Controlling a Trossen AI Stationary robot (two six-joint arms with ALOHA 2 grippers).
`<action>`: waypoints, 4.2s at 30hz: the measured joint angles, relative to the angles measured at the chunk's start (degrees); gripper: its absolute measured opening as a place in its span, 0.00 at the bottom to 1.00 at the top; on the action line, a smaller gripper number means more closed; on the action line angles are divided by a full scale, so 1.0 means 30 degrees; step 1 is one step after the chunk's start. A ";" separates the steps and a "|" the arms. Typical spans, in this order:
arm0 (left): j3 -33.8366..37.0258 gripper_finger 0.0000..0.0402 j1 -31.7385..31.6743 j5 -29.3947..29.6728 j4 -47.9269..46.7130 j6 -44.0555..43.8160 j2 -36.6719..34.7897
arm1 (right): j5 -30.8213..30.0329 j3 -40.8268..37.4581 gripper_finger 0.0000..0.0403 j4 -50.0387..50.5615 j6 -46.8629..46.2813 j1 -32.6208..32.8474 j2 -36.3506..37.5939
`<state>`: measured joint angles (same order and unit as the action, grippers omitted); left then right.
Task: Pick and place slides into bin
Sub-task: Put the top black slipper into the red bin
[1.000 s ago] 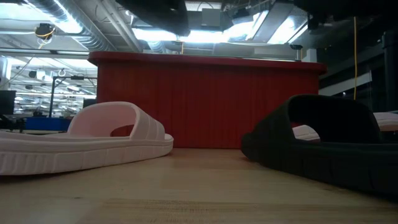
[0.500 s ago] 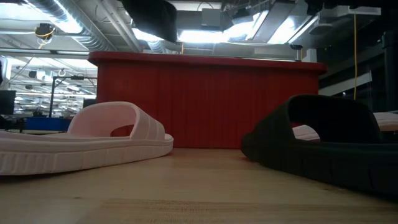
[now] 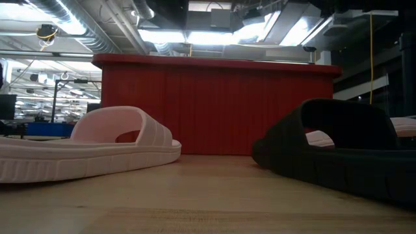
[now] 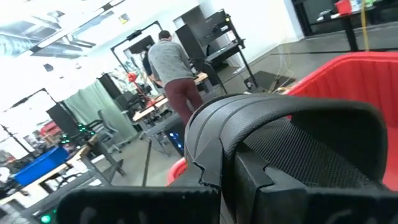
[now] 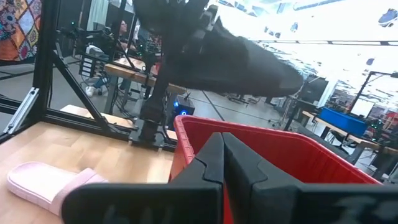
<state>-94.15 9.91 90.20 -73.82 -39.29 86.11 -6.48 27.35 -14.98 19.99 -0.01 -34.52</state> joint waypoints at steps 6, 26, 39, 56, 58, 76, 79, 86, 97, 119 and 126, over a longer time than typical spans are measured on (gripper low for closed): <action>-0.0857 0.01 -0.0153 -0.0038 0.0279 0.1367 0.0000 | 0.0032 0.0000 0.01 0.0190 0.0859 0.0007 0.0000; -0.0926 0.01 -0.4742 -1.0212 2.0943 2.1074 -0.0095 | 0.0027 0.0000 0.01 0.1822 0.0428 0.0015 0.0007; 0.5914 0.01 -0.7704 -1.1147 2.7903 2.0736 -0.1595 | -0.0022 0.0007 0.01 0.2611 0.0417 0.0015 0.0875; 1.6269 0.01 -1.0233 -1.2697 3.5998 1.7780 -0.4824 | -0.1169 0.0007 0.01 0.3287 0.1486 0.0015 0.1635; 1.6736 0.01 -1.0520 -1.3101 3.6810 1.7479 -0.4798 | -0.2265 0.0007 0.01 0.2856 0.2173 0.0007 0.1493; 1.2999 0.01 -1.0086 -0.9780 3.2104 1.5405 -0.4625 | -0.7218 0.7300 0.01 0.3817 0.5526 -0.0112 -0.3562; 1.1894 0.01 -1.0063 -0.9851 2.9410 1.3350 -0.4398 | -0.7170 0.9122 0.01 0.5133 0.5528 -0.0656 -0.4684; 1.1438 0.01 -1.0948 -0.9749 2.6642 0.9757 -0.3291 | -0.7162 1.0695 0.01 0.5744 0.5506 -0.2159 -0.6735; 1.1409 0.01 -1.2600 -1.0851 2.4788 0.7196 -0.2088 | -0.6650 1.0695 0.01 0.5683 0.5491 -0.3790 -0.7468; 1.1409 0.01 -1.5045 -1.3414 2.2676 0.5792 0.1032 | -0.3414 1.0703 0.01 0.5816 0.5358 -0.5639 -0.7461; 1.1307 0.01 -1.5220 -1.3402 2.3427 0.6537 0.1766 | -0.3403 1.0703 0.01 0.5923 0.5360 -0.5646 -0.7461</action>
<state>-60.23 -35.75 50.00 -3.53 -19.68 91.40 -16.69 59.46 2.79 36.07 -16.95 -56.90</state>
